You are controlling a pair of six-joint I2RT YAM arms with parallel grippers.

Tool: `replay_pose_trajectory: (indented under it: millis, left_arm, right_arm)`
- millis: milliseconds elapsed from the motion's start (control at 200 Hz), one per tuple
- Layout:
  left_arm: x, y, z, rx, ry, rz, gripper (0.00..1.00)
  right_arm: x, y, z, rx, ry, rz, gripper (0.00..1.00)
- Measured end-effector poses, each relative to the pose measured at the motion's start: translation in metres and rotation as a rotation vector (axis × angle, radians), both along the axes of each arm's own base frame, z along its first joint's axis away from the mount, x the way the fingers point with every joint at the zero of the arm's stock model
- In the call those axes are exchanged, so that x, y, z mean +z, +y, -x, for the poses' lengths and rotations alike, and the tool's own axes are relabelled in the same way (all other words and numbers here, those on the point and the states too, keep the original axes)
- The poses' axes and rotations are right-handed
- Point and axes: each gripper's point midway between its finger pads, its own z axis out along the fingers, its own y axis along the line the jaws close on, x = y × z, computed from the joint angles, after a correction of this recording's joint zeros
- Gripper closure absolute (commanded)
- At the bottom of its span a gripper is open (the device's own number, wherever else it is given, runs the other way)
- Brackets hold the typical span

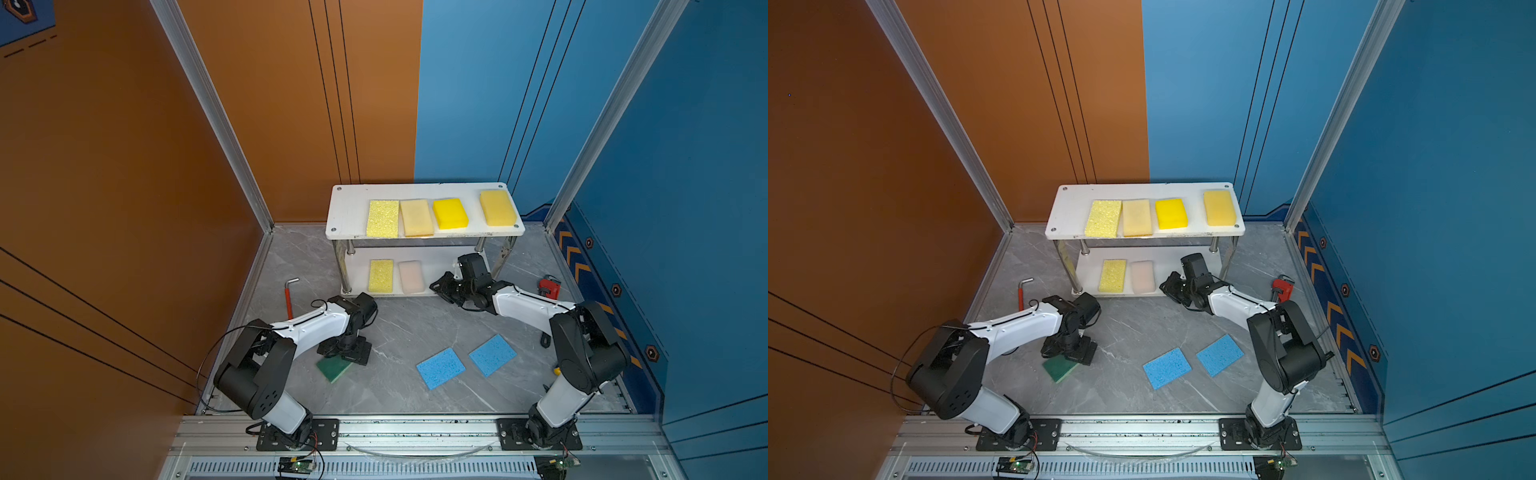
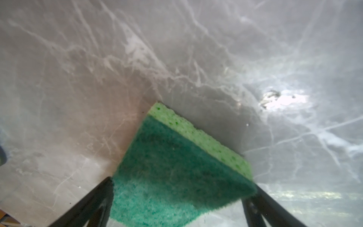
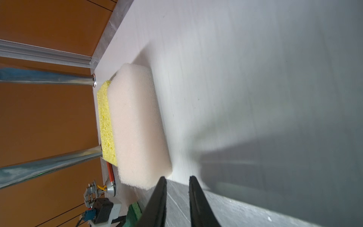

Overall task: Arrange cleaning sponges on a shelf
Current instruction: Move the cleaning sponge to the shelf.

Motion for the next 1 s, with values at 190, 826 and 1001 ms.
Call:
replay_pose_trajectory:
  millis: [190, 826, 1001]
  left_arm:
    - [-0.001, -0.001, 0.001, 0.001, 0.008, 0.005, 0.09]
    - [-0.001, -0.002, 0.001, 0.004, 0.014, 0.01, 0.09]
    - [-0.001, -0.002, 0.002, 0.008, 0.014, 0.011, 0.09]
  right_arm:
    - [-0.001, 0.009, -0.019, 0.004, -0.017, -0.015, 0.81]
    - [-0.003, 0.052, -0.043, 0.053, -0.038, -0.089, 0.82]
    - [-0.005, 0.052, -0.04, 0.05, -0.042, -0.101, 0.82]
